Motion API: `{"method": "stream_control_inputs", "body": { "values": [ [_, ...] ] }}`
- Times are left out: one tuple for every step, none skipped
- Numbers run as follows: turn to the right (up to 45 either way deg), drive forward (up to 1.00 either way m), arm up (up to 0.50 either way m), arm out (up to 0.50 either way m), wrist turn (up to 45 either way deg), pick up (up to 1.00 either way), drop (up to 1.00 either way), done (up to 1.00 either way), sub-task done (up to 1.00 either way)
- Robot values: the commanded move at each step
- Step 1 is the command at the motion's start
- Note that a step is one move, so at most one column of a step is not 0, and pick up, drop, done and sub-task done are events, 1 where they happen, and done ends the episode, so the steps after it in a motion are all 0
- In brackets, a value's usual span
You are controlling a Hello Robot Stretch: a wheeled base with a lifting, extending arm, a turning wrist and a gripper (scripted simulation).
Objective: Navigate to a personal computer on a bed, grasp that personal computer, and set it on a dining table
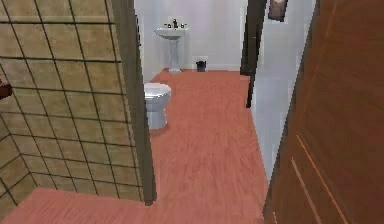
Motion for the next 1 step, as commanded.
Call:
{"method": "stream_control_inputs", "body": {
  "values": [
    [0.0,1.0,0.0,0.0,0.0,0.0,0.0,0.0,0.0]
  ]
}}
